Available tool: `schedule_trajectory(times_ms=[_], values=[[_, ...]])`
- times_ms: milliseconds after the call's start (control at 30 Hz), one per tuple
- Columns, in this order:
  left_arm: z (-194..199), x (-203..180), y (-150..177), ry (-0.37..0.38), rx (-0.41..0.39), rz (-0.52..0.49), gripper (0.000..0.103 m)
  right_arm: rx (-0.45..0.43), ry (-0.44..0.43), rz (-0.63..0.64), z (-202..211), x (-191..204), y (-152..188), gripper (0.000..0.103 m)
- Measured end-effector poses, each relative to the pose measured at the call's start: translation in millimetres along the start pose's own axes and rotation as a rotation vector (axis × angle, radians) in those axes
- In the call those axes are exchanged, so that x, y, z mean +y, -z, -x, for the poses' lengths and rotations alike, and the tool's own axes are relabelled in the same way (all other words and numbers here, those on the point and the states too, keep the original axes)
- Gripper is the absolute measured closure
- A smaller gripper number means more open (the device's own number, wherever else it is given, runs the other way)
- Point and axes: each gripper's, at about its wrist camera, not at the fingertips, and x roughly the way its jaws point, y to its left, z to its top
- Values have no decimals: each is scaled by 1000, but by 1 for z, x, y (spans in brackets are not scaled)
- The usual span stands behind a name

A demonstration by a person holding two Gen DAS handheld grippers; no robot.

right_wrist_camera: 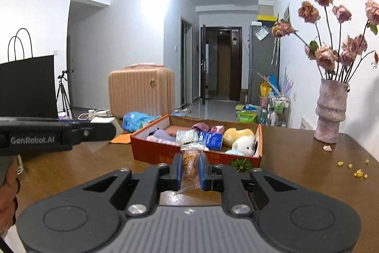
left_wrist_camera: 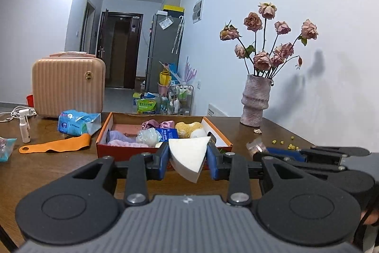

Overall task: Organize soft objects
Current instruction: 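Carry the wedge sponge and snack packet into the box with both tools and release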

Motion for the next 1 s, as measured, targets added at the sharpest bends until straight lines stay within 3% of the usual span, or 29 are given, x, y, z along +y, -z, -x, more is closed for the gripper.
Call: schedule_trajectory(times_ms=[267,467,600,733,833,1000], values=[[-28,-1,-22,11,-24,-33,69,-24,-19,-5,-26,-24,-31,89],[-82,4,-55,42,-21,-47,69,5,-63,-26,-79,-52,-60,89],[-150,14,-67,100,71,-19,68,85,-107,-99,-135,-80,-78,89],[-220,25,-55,116,200,20,68,181,-123,-204,-201,-110,-84,89],[-260,33,-39,105,274,48,68,236,-97,-244,-244,-123,-78,89],[-302,43,-21,84,325,62,67,311,-76,-301,-299,-133,-55,87]])
